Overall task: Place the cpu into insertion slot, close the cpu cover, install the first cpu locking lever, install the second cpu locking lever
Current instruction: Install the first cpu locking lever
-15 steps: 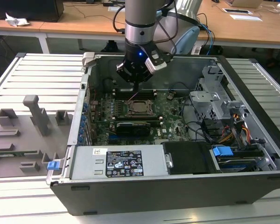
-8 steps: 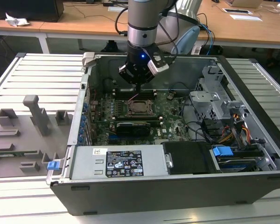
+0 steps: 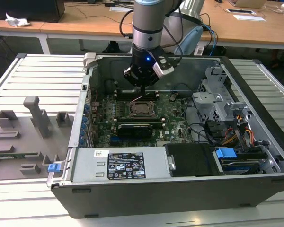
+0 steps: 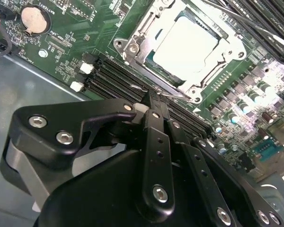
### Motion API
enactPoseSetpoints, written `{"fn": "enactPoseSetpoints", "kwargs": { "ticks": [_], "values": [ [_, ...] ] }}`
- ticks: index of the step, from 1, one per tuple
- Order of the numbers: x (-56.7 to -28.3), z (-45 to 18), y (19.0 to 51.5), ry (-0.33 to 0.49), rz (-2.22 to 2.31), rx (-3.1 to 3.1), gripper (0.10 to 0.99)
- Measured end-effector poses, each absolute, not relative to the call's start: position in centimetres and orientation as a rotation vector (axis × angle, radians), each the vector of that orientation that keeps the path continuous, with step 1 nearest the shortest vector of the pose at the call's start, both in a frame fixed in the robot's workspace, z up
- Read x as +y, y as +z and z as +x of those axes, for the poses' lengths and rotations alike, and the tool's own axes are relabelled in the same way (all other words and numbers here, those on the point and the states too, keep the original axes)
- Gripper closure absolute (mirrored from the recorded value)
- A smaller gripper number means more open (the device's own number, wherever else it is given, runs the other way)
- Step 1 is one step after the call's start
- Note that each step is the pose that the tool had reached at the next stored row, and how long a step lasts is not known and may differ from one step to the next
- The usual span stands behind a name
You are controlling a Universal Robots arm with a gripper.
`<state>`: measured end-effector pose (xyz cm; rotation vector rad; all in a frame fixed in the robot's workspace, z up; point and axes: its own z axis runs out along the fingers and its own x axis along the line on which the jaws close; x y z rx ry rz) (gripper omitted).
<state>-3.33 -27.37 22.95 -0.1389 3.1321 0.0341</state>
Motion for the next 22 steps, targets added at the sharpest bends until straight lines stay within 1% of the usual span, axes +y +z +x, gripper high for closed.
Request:
{"fn": "enactPoseSetpoints", "kwargs": {
  "ticks": [22],
  "values": [
    [-27.4,-2.1,21.2,0.032,-0.139,3.132,0.98]
  ]
}}
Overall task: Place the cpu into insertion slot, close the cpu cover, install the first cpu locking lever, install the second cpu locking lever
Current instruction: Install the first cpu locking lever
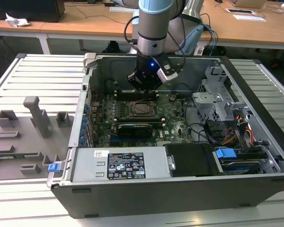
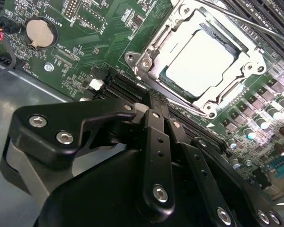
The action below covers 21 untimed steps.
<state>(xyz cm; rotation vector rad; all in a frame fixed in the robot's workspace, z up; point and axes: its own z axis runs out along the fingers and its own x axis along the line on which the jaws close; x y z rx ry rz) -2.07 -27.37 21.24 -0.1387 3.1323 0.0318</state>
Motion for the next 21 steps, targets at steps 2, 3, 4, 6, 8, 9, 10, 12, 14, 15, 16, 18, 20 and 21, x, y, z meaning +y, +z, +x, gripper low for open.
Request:
{"fn": "enactPoseSetpoints", "kwargs": {
  "ticks": [2,3,4,6,8,9,10,12,14,15,16,18,20,21],
  "values": [
    [-27.4,-2.1,21.1,0.029,-0.139,3.132,0.98],
    [-27.4,-2.0,21.0,0.027,-0.139,3.133,0.98],
    [-27.4,-2.0,20.9,0.025,-0.139,3.133,0.98],
    [-27.4,-2.0,20.7,0.015,-0.139,3.133,0.98],
    [-27.4,-2.0,20.6,0.009,-0.139,3.133,0.98],
    [-27.4,-2.0,20.5,0.006,-0.139,3.133,0.98],
    [-27.4,-2.0,20.4,0.001,-0.139,3.133,0.98],
    [-27.4,-2.0,20.2,-0.005,-0.139,3.134,0.98],
    [-27.4,-2.0,20.1,-0.006,-0.139,3.134,0.98],
    [-27.4,-2.0,20.1,-0.006,-0.139,3.134,0.98],
    [-27.4,-2.0,20.1,-0.006,-0.139,3.134,0.98],
    [-27.4,-2.0,20.2,-0.005,-0.139,3.133,0.98],
    [-27.3,-2.0,20.6,-0.004,-0.139,3.133,0.98],
    [-27.4,-2.0,20.9,-0.005,-0.139,3.133,0.98]
  ]
}}
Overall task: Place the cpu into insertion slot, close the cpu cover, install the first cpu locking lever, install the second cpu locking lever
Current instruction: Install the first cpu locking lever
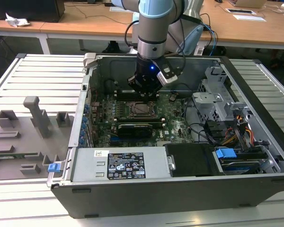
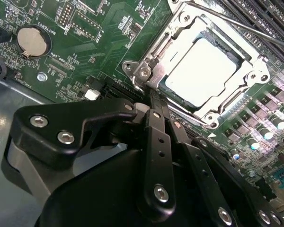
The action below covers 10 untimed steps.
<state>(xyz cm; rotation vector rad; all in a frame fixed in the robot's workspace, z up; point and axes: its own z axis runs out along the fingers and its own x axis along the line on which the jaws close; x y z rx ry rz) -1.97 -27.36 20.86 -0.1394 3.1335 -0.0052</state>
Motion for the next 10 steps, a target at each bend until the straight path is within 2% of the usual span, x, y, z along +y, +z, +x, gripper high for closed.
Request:
{"fn": "enactPoseSetpoints", "kwargs": {
  "ticks": [10],
  "values": [
    [-27.55,-1.97,21.42,-0.008,-0.139,3.134,0.98]
  ]
}}
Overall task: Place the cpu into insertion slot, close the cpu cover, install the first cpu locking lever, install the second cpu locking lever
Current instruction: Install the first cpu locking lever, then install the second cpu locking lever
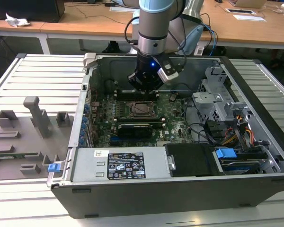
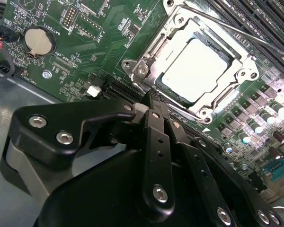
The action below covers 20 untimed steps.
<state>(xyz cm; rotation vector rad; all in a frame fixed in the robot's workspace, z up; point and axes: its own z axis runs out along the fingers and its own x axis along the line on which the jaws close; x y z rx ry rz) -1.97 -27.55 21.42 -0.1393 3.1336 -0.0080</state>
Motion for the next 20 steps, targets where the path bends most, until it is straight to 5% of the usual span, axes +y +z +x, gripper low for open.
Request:
{"fn": "enactPoseSetpoints", "kwargs": {
  "ticks": [20],
  "values": [
    [-28.6,-2.0,21.4,-0.008,-0.139,3.135,0.98]
  ]
}}
